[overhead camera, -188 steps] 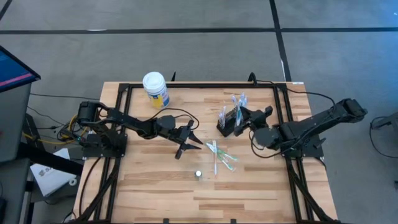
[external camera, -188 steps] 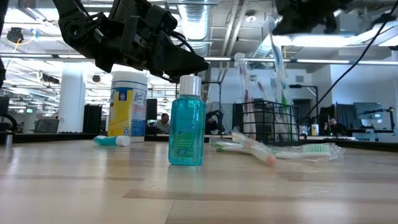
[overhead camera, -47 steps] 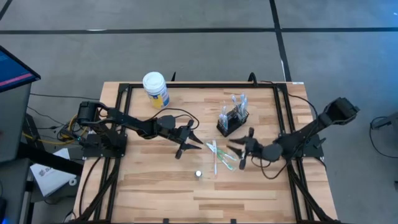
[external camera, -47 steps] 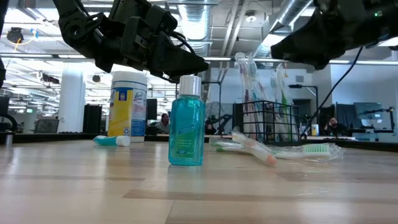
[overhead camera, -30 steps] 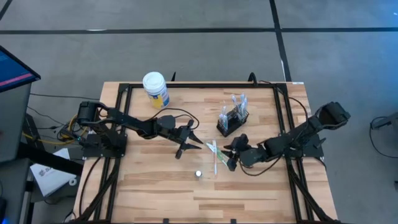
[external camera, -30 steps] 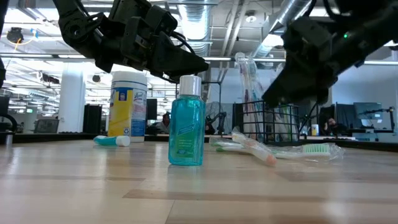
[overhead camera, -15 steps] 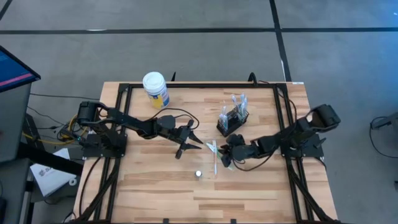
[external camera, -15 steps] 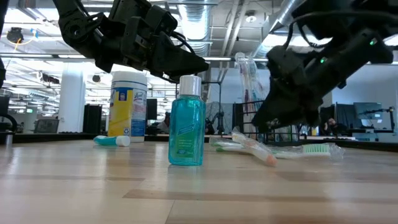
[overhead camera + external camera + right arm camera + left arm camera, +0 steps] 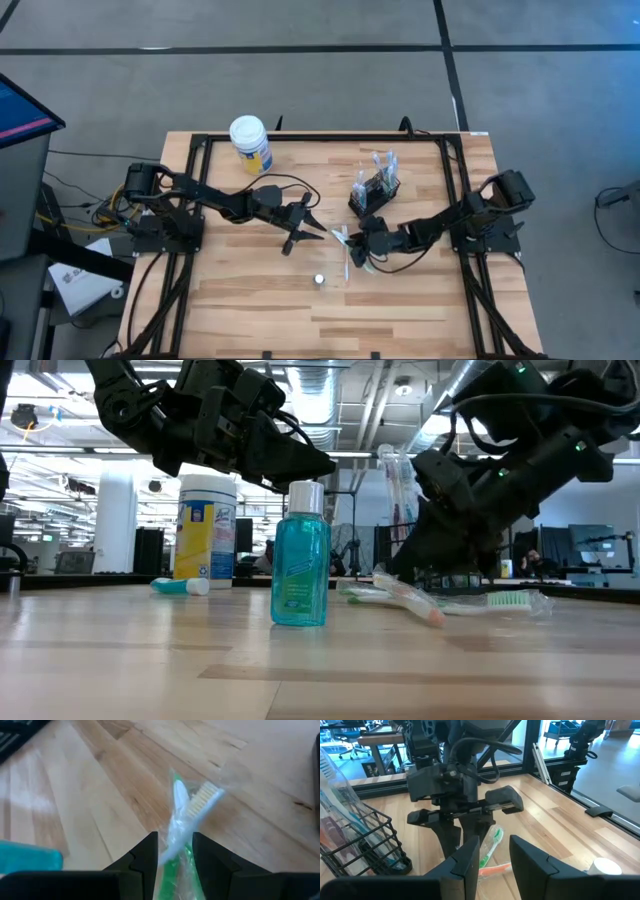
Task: Pick & Place toothbrushing station
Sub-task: Put the orange toothbrush into the mesh organizer
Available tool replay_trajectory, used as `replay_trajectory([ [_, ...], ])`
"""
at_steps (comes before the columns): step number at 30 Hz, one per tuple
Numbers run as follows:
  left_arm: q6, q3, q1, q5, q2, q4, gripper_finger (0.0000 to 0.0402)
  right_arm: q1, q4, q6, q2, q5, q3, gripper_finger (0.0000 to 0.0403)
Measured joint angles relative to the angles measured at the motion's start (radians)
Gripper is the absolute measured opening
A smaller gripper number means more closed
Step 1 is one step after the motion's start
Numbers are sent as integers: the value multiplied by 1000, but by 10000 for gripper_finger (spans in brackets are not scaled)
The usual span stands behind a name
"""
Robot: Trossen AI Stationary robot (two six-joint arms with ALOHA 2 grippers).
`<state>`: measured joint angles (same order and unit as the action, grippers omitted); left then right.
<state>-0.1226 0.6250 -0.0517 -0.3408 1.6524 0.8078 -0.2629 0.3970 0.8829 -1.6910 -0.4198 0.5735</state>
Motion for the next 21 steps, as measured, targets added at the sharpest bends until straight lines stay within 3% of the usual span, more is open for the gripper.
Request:
replay_trajectory([
  [21, 0, 0, 0, 0, 0, 0, 101, 17, 0, -19, 0, 23, 0, 113],
])
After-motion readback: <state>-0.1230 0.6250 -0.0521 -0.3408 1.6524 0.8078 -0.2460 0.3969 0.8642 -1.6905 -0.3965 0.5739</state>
